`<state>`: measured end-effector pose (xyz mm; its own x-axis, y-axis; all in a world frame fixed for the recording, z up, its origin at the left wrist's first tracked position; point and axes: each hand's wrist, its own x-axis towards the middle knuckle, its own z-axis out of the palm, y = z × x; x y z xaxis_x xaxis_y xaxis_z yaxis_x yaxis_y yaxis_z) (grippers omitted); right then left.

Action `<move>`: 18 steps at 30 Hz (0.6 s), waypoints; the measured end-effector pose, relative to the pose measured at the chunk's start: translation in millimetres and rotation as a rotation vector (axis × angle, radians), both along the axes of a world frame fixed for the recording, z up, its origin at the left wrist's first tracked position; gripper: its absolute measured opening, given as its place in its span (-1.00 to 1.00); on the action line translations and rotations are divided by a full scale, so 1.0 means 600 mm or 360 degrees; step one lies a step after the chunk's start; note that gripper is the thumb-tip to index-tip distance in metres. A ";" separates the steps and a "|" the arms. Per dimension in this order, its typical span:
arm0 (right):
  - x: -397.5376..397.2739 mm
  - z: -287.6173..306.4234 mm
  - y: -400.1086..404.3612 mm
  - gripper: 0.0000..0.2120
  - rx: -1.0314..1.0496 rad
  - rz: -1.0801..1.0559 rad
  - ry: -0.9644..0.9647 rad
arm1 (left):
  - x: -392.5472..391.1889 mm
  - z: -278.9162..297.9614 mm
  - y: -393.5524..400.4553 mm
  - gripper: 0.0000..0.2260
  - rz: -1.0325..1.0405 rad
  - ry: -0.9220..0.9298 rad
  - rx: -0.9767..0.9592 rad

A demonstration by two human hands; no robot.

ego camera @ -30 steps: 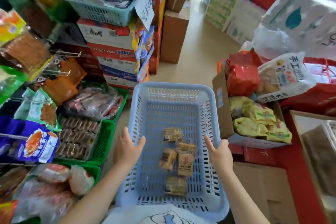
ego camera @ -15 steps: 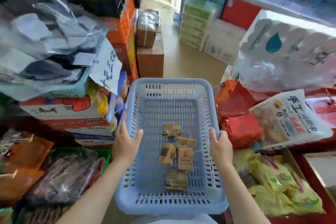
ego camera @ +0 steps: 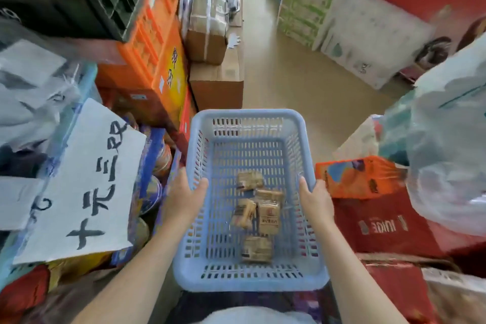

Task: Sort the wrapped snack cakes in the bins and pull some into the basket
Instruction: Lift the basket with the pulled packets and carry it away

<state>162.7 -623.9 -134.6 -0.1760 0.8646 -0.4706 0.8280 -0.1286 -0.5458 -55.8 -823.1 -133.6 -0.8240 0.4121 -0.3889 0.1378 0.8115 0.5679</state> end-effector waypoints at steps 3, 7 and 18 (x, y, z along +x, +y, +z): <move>-0.077 -0.051 0.068 -0.56 -0.0032 -0.0026 -0.0055 | -0.060 -0.070 0.070 -0.27 0.0035 -0.0071 -0.0057; -0.164 -0.168 0.145 -0.52 -0.0097 -0.0017 -0.0125 | -0.130 -0.173 0.161 -0.26 0.0107 -0.0064 -0.0164; -0.286 -0.653 0.257 -0.56 -0.0419 0.0082 -0.0213 | -0.233 -0.618 0.242 -0.17 0.0255 -0.0232 -0.0354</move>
